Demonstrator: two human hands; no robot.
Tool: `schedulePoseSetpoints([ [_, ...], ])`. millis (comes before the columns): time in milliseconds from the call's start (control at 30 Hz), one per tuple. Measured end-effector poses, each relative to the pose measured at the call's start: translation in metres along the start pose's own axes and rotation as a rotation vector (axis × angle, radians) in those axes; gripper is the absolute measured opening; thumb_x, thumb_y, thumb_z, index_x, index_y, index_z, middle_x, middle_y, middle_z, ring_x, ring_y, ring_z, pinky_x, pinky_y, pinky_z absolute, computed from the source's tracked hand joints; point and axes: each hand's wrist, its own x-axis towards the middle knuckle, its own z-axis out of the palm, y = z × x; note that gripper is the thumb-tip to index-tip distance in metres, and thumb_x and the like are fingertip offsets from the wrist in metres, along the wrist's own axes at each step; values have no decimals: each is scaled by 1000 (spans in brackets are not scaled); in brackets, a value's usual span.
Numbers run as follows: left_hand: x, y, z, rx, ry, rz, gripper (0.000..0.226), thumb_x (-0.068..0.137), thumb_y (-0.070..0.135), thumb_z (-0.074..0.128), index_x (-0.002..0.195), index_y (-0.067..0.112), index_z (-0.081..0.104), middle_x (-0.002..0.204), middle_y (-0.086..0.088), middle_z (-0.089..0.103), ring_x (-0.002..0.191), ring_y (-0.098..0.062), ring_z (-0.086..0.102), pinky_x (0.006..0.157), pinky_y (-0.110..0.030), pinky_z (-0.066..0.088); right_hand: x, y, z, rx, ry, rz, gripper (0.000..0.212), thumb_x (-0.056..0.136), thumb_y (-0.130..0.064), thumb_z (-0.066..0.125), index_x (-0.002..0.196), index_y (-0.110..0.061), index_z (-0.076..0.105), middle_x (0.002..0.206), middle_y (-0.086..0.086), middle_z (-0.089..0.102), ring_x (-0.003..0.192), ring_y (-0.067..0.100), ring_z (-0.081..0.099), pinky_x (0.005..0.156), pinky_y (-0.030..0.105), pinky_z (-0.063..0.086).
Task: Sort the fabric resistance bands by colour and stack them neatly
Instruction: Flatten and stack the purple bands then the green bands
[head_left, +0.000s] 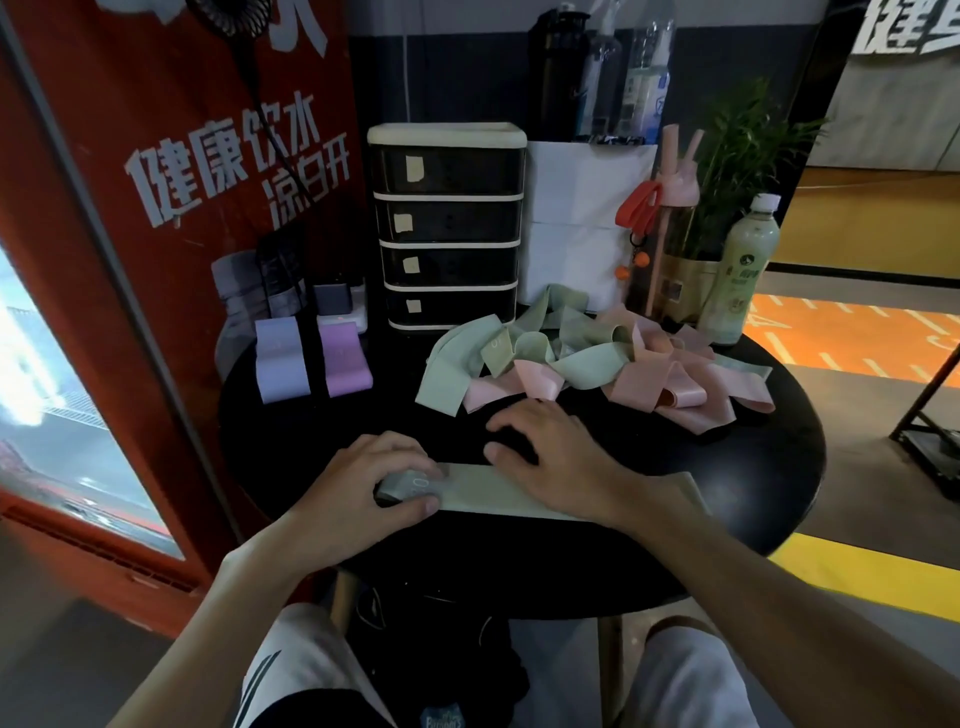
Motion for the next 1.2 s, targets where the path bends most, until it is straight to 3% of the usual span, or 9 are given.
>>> schedulePoseSetpoints([
  [133, 0, 5, -3, -63, -27, -17, 36, 78, 70, 57, 105, 48, 67, 121, 26, 53, 119, -3, 47, 104, -32, 34, 2, -1, 22, -186, -67, -47, 41, 96, -51, 42, 130, -29, 52, 131, -11, 44, 124, 13, 37, 100, 36, 27],
  [267, 28, 11, -18, -170, 126, -33, 5, 93, 27, 68, 95, 27, 73, 104, 12, 63, 100, -3, 60, 89, -18, 43, 2, 2, 23, -243, -83, -71, 50, 92, -58, 28, 130, -32, 48, 131, -11, 40, 123, 14, 35, 99, 36, 28],
  [367, 61, 4, -27, -25, 212, -83, 11, 91, 25, 70, 100, 31, 67, 102, 8, 63, 92, -2, 59, 82, -20, 46, 2, 1, 25, -252, -59, -73, 55, 90, -60, 23, 130, -32, 50, 131, -12, 41, 122, 13, 36, 97, 34, 28],
  [533, 87, -10, -22, 14, 96, -180, 36, 88, 22, 74, 122, 31, 64, 107, 6, 59, 89, -6, 56, 79, -21, 42, 2, -1, 25, -242, -53, -63, 64, 82, -63, 16, 129, -35, 50, 130, -15, 41, 121, 11, 36, 96, 31, 27],
  [600, 89, -15, -20, -17, 100, -181, 35, 87, 16, 75, 118, 30, 67, 109, 3, 64, 97, -9, 60, 84, -18, 45, 2, -2, 24, -228, -54, -58, 66, 80, -63, 15, 128, -35, 50, 129, -15, 41, 121, 10, 36, 98, 32, 28],
  [700, 89, -19, -19, -6, 122, -158, 36, 84, 6, 75, 116, 22, 71, 117, 5, 68, 110, -8, 61, 101, -26, 47, 1, -3, 23, -206, -56, -54, 68, 79, -63, 15, 128, -35, 51, 129, -15, 42, 121, 10, 36, 99, 32, 28],
  [867, 92, -1, -32, -1, 200, -58, 32, 85, 3, 73, 116, 14, 72, 108, 7, 66, 104, -7, 61, 88, -6, 40, 2, -2, 22, -185, -67, -52, 70, 77, -66, 16, 127, -34, 53, 128, -16, 42, 120, 8, 35, 97, 31, 27],
  [1000, 100, 26, -50, -52, 295, 47, 20, 88, 14, 74, 108, 14, 74, 95, 12, 66, 87, 1, 61, 79, -12, 44, 1, -2, 21, -117, -29, -29, 64, 77, -66, 23, 117, -33, 60, 122, -19, 47, 117, 6, 40, 92, 28, 26],
  [1200, 116, 64, -73, -211, 397, 129, 7, 91, 15, 71, 90, 18, 77, 83, 5, 75, 80, -9, 70, 77, -31, 56, -2, -7, 11, -50, 298, 4, 42, 84, -59, 38, 97, -31, 67, 103, -21, 60, 109, 6, 50, 92, 32, 30],
])
